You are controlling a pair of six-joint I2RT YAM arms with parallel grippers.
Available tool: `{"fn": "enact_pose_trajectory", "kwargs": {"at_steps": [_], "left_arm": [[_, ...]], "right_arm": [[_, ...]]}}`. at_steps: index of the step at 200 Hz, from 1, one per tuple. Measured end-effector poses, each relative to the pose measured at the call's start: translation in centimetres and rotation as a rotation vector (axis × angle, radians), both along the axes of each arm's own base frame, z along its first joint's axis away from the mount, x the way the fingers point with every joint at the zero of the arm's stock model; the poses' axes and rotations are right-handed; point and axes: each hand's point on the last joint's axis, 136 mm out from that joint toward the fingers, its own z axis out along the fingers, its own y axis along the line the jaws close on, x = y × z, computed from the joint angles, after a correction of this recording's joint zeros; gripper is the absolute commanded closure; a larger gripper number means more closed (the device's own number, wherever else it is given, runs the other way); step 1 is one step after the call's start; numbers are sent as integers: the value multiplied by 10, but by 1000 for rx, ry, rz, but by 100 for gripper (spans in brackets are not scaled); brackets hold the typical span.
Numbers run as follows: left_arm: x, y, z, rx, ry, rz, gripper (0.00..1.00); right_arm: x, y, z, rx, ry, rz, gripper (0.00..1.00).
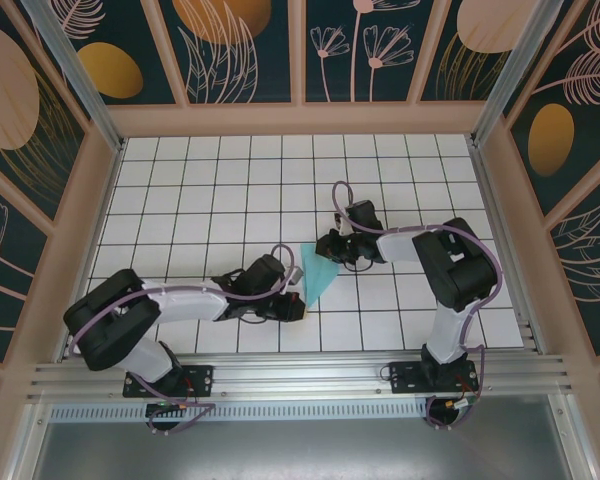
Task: Fold a paper plane with a square sheet of paper (pick it up from the middle)
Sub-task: Fourth fold the wing at the center of the table.
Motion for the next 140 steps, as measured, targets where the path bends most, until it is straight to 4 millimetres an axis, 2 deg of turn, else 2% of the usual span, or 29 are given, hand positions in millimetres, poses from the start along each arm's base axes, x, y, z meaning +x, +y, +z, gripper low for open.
{"fn": "enact_pose_trajectory", "kwargs": {"at_steps": [10,25,38,54,77,90,102,140], "left_arm": [[11,-2,15,-21,-41,28,99],[40,1,38,-47,-112,107,97],[63,5,54,-64,-159,170,93],[87,7,69,-76,-204,225,94],[107,-10,84,-100,-233,222,94],[112,-20,83,-108,-224,204,93],[114,-24,75,-103,-208,193,96],[118,-24,34,3,-149,191,99]], "right_arm": [[-2,0,2,-9,-9,8,75],[-5,-2,7,-30,-13,10,71],[-6,-6,17,-48,-34,6,69],[-4,-11,31,-64,-68,-13,67],[-1,-19,55,-65,-128,-48,66],[-3,-27,61,-69,-148,-75,63],[-9,-36,58,-78,-141,-98,61],[-44,-59,19,-122,-17,-148,59]]}}
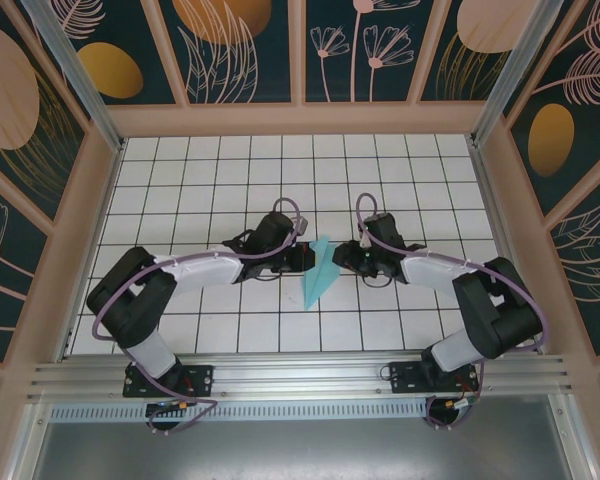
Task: Fold a paper plane with a square sheet of paper (pick it up from the middle)
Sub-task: Fourth fold the wing at the center of the table, then turn over the paper at the center of the table.
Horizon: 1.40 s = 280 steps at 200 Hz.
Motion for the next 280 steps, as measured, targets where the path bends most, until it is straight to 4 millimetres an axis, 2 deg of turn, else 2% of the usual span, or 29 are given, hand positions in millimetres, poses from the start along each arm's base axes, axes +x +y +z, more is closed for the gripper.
{"fn": "enact_pose_trajectory", "kwargs": {"at_steps": [26,129,186,280], "left_arm": [[3,4,-16,51,12,12,100],[1,12,-59,161,61,1,100],[1,12,-61,165,60,-1,100],[0,11,-60,148,56,-6,98]], "right_arm": [[-16,-5,-16,-2,60,-17,59],[-13,7,-10,54,56,-22,59],[-13,10,-15,64,76,-34,59],[-10,22,-9,145,76,-34,59]]}}
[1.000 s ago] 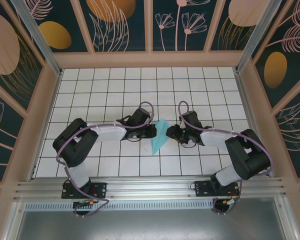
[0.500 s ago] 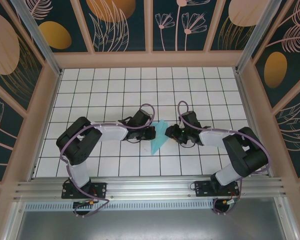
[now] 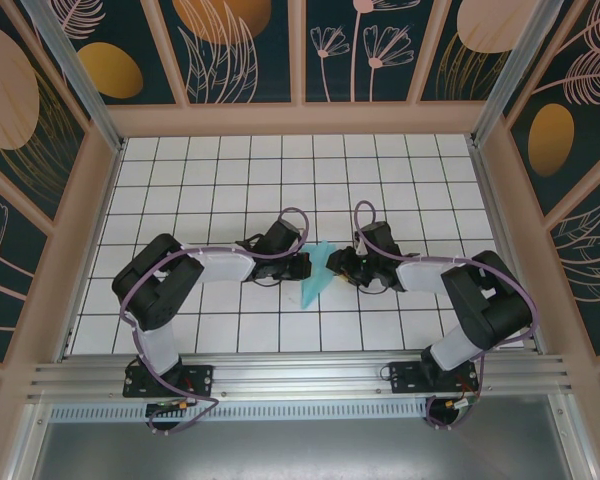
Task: Fold a paper plane with a square sheet of paper (pick it up from the middle)
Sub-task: Turn over the paper at the center of the table.
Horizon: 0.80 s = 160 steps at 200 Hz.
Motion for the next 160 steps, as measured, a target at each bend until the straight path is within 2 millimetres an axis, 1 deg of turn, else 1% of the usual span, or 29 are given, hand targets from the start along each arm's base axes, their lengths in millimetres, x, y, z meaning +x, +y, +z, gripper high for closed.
{"fn": "enact_pose_trajectory", "kwargs": {"at_steps": [24,71,101,116,137,149,160], "left_arm": [[0,0,0,-10,1,9,98],[-4,1,0,-44,25,45,98],[-6,1,1,-76,42,76,98],[-7,2,1,-89,50,93,98],[-9,5,4,-114,52,114,97],[-10,6,8,-128,50,124,95],[-10,5,14,-145,42,130,94]], "right_arm": [[-1,2,1,30,3,-4,59],[1,10,10,92,-8,-17,58],[-5,9,6,115,10,-34,57],[-8,10,4,122,20,-36,60],[-7,14,7,141,11,-31,64],[-6,16,8,150,7,-28,66],[-6,18,6,154,12,-23,67]]}}
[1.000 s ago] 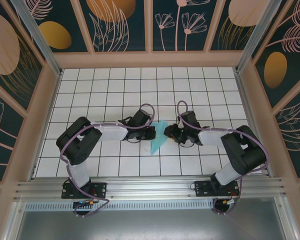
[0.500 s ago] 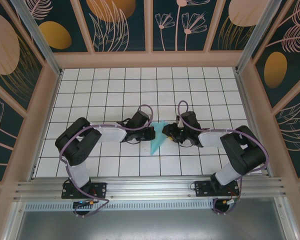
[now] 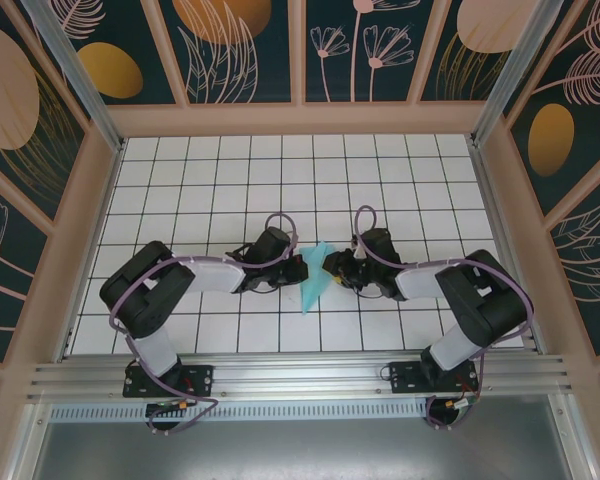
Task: Fold a paper plane with a square sheet of paper (pick it up from the middle)
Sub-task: Turn over the paper at the center of the table.
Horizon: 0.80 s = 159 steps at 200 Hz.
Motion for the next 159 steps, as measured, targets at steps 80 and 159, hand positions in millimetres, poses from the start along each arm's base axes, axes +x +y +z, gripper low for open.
{"fn": "enact_pose_trajectory", "kwargs": {"at_steps": [80,159], "left_arm": [[9,1,25,-29,-62,33,98],[8,5,21,-12,-59,43,100]], "right_arm": [[7,11,1,29,-19,41,62],[2,28,-1,29,-32,113,62]]}}
